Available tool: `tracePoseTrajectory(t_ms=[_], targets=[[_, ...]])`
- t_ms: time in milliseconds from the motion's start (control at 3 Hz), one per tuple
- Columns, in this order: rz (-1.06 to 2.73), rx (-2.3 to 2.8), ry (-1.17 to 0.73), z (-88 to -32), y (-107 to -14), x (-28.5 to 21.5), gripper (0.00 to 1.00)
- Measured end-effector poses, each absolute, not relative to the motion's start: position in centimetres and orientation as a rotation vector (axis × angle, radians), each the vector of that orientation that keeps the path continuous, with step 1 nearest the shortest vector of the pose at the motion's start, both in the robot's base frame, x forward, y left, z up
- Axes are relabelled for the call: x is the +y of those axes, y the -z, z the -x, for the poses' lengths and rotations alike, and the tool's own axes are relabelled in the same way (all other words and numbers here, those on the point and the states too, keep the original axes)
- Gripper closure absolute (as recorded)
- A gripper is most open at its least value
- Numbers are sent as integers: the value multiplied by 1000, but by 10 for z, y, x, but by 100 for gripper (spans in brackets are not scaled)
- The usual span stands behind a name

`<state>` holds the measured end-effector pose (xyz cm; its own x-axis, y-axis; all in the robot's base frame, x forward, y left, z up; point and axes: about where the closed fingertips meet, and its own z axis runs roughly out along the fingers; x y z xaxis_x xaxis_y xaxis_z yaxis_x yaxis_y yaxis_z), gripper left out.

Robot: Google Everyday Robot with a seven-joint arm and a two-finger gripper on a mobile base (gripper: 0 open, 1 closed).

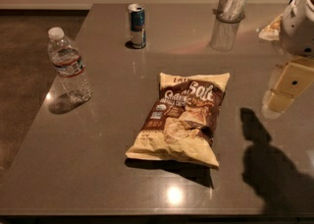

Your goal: Move water bottle near redbull can

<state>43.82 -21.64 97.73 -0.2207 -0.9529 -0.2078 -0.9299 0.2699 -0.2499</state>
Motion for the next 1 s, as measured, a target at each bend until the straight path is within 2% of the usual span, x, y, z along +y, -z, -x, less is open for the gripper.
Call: tracePoseTrajectory(t_ms=[333,1000], targets=[[1722,2228,102,-438,-977,-216,0],[1745,2167,12,-455,-958,-159,0]])
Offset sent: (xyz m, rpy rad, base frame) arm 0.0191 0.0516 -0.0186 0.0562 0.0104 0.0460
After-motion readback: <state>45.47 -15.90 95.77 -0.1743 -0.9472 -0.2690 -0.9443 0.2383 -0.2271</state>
